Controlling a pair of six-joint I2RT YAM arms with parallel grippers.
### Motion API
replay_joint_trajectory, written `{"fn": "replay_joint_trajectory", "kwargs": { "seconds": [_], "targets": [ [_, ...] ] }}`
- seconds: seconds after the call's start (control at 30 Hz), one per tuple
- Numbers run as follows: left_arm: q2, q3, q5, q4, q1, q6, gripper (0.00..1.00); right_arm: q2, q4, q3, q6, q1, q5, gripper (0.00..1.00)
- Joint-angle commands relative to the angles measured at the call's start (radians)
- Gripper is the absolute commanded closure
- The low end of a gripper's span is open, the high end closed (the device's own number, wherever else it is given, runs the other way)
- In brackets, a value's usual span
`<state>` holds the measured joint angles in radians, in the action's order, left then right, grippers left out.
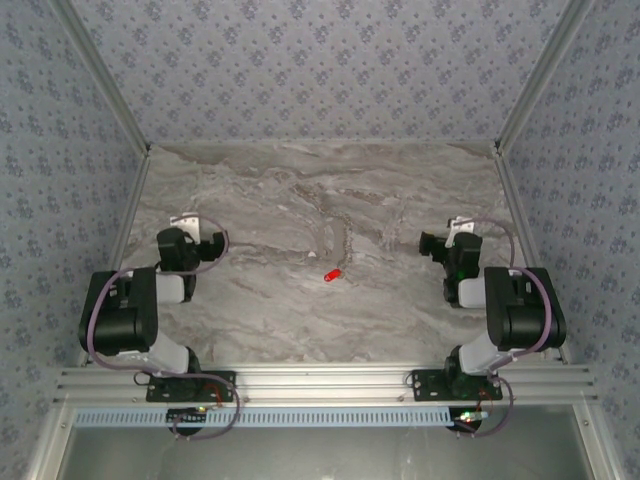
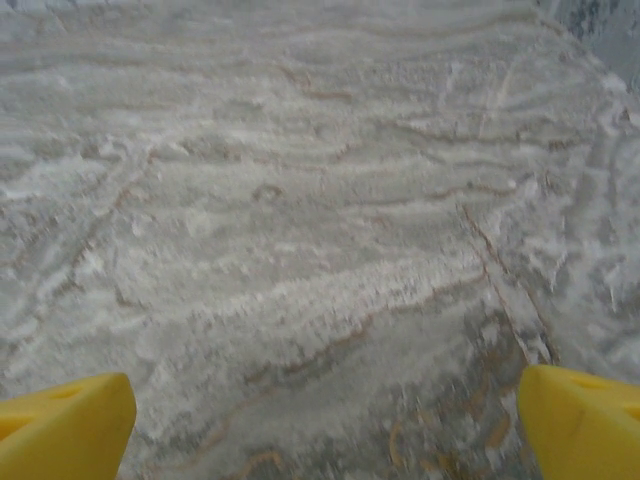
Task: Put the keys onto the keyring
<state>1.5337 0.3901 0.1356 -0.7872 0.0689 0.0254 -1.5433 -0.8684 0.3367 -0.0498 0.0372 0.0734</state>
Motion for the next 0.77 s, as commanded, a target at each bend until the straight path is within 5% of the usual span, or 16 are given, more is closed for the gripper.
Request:
{"fn": "replay_joint_trajectory", "kwargs": {
  "seconds": [0.0, 0.37, 0.73],
  "targets": [
    [0.005, 0.03, -0.067, -0.02, -0.016, 0.001, 0.02, 0.0, -0.018, 0.028, 0.011, 0.005, -0.027, 0.0],
    [0.001, 0.026, -0.113, -0.023, -0.033, -0.002, 0.02, 0.002, -0.051, 0.018, 0.031, -0.028, 0.097, 0.0],
    [0.002, 0.026, -0.113, -0.023, -0.032, -0.003, 0.02, 0.0, -0.012, 0.033, 0.045, -0.015, -0.025, 0.0]
  ]
}}
